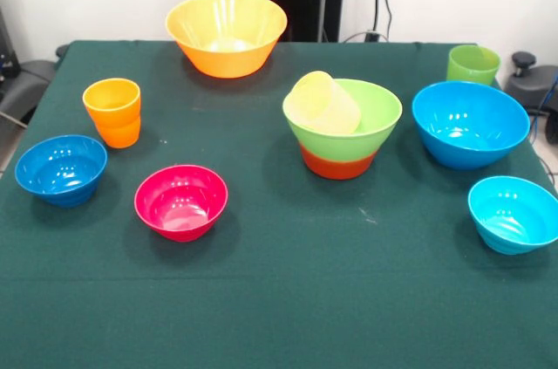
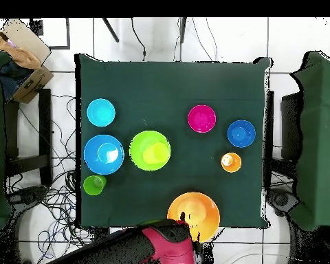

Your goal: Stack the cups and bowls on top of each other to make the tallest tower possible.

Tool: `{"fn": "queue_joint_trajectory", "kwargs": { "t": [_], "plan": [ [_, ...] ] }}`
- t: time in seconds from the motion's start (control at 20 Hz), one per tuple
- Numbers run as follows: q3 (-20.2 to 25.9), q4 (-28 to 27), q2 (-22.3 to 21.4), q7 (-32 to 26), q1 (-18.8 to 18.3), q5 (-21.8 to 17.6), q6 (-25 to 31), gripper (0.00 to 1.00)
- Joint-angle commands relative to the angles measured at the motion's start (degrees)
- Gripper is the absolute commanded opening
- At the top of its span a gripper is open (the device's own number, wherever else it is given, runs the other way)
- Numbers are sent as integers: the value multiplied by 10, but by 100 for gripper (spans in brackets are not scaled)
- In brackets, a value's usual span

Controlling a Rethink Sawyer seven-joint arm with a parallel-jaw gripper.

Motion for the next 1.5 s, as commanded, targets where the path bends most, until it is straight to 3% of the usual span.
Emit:
{"fn": "queue_joint_trajectory", "kwargs": {
  "t": [0.05,0.25,0.45,0.55,0.8,1.1,1.5],
  "plan": [
    [104,-2,13,-68,-50,102,38,100],
    [106,3,21,-80,-56,119,25,100],
    [97,11,34,-112,-53,166,11,100],
    [99,11,37,-106,-53,165,10,100],
    [116,1,37,-53,-44,127,29,100],
    [152,-19,35,91,-3,5,70,100],
    [191,-29,40,129,6,-31,98,100]
  ]
}}
